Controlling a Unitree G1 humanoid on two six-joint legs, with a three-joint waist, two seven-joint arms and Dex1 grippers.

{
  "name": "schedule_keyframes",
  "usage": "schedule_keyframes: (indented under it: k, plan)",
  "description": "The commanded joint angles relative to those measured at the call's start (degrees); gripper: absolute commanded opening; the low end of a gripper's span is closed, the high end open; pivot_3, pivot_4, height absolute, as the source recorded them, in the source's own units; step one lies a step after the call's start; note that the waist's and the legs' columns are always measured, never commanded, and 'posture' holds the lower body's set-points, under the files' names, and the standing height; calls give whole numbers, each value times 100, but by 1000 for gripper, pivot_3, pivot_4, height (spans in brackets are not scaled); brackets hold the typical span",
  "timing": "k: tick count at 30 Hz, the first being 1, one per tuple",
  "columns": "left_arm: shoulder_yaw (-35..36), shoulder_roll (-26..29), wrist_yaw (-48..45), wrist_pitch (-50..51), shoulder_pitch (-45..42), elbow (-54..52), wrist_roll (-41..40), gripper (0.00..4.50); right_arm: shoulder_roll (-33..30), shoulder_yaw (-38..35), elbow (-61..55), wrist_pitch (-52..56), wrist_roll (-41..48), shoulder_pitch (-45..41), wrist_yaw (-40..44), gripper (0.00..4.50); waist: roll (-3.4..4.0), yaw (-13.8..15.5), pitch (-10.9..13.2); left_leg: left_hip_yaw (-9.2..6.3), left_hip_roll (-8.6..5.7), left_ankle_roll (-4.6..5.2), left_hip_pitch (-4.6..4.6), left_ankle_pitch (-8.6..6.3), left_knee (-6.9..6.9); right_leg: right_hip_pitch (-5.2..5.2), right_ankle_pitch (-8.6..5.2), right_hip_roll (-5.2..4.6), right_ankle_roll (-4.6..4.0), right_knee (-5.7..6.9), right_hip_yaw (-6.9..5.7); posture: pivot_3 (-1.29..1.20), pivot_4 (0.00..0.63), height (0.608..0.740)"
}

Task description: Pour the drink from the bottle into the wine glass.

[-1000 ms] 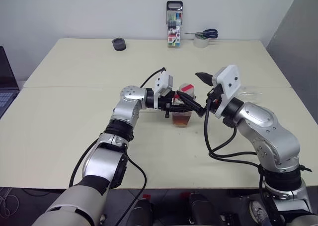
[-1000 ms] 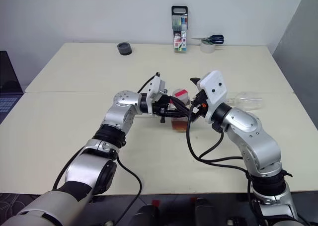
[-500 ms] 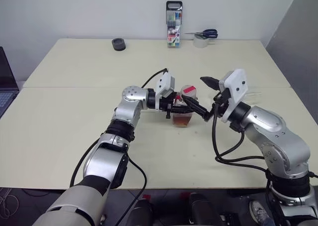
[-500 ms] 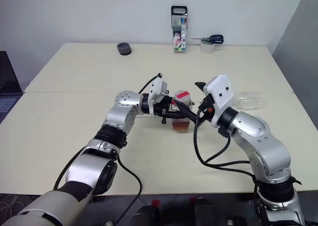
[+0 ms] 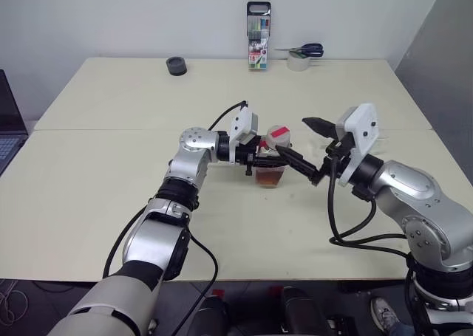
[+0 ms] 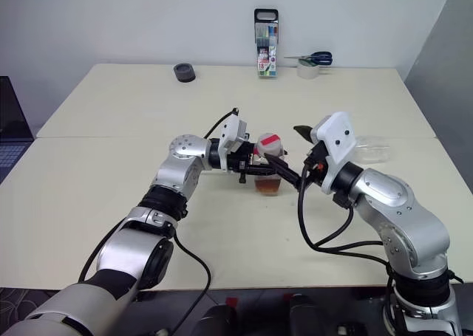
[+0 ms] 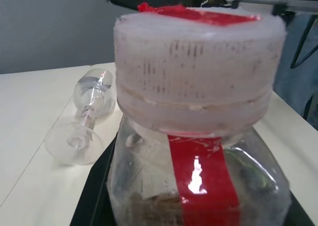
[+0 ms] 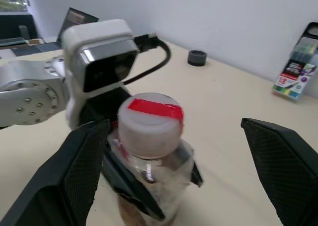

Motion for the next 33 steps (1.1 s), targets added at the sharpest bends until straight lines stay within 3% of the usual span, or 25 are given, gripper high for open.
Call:
schedule_keyframes:
  k: [1, 16, 19, 25, 30, 33]
  plan:
    - [130, -7, -8, -108, -90, -68, -101, 1671, 143, 96, -128, 35, -37, -230, -236, 4500, 0, 1, 0, 0, 0, 0, 0, 0, 0, 0, 0, 0, 0, 0, 0, 0, 150, 740]
    - [129, -21, 47, -122, -74, -66, -94, 1671, 930, 608, 1, -213, -901, -108, -1118, 4500, 0, 1, 0, -2, 0, -1, 0, 1, 0, 0, 0, 0, 0, 0, -1, 0, 150, 740]
    - [123, -26, 43, -124, -72, -65, -91, 1671, 1053, 634, -5, -252, -961, -66, -1172, 3934, 0, 1, 0, -3, 0, -1, 0, 1, 0, 0, 0, 0, 0, 0, -1, 0, 150, 740]
    - [109, -28, 37, -115, -60, -89, -91, 1671, 1128, 650, 15, -308, -973, -35, -1123, 1912, 0, 0, 0, -3, 0, -1, 0, 0, -1, 0, 0, 0, 0, 0, -1, 0, 150, 740]
    - [100, -26, 16, -96, -65, -82, -87, 1671, 811, 691, 207, -629, -693, -129, -254, 1882, 1, 0, 0, -2, -1, 0, 0, 0, 0, 0, 0, 0, 0, 0, -2, 0, 150, 740]
    - [68, -5, -111, -77, -72, -68, -85, 1662, -39, 586, 1059, -1061, -390, -732, 1410, 1882, 1, -7, 1, 2, -4, 0, 0, 0, 1, 1, 0, -1, 0, -1, 0, 0, 150, 740]
